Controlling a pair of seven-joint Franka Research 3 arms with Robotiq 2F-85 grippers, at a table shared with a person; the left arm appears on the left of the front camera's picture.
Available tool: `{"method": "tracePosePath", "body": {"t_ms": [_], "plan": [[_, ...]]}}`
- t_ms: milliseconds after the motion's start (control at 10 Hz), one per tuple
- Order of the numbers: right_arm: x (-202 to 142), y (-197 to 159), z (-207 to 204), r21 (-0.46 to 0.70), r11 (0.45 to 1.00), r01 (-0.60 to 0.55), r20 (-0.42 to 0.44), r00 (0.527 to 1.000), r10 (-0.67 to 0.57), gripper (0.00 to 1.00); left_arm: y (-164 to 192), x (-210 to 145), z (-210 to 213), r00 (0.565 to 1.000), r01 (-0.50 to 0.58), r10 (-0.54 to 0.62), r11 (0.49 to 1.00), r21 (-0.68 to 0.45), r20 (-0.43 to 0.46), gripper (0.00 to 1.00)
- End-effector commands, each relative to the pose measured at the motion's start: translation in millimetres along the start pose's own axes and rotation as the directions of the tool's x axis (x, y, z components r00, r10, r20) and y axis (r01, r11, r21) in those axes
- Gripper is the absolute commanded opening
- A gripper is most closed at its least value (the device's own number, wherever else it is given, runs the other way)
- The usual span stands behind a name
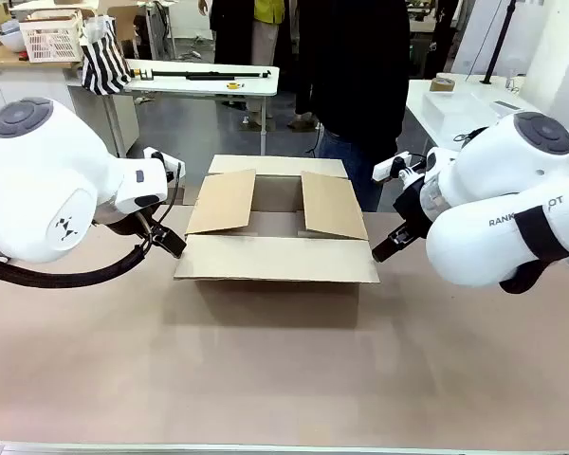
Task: Pack the gift set into the box.
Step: Place both hands on the side flaps of the Package Box and spread them outward.
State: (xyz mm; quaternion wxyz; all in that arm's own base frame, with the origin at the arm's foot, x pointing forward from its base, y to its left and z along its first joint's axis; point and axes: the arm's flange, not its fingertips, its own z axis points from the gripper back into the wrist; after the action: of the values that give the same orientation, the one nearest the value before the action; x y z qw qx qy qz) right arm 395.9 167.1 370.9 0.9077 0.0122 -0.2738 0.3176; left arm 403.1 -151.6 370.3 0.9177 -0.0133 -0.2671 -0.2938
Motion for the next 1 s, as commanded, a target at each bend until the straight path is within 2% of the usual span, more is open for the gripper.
{"method": "tracePosePath", "body": {"t_ms": [0,900], "plan": [[0.1,0.2,0.1,0.000,1.000,0.000,0.000,1.000,0.000,1.00,0.0,0.1,0.2,1.000,0.000,0.000,1.000,0.000,0.001,1.00],[0.1,0.2,0.1,0.000,1.000,0.000,0.000,1.000,0.000,1.00,0.0,0.1,0.2,1.000,0.000,0.000,1.000,0.000,0.001,1.00]]}}
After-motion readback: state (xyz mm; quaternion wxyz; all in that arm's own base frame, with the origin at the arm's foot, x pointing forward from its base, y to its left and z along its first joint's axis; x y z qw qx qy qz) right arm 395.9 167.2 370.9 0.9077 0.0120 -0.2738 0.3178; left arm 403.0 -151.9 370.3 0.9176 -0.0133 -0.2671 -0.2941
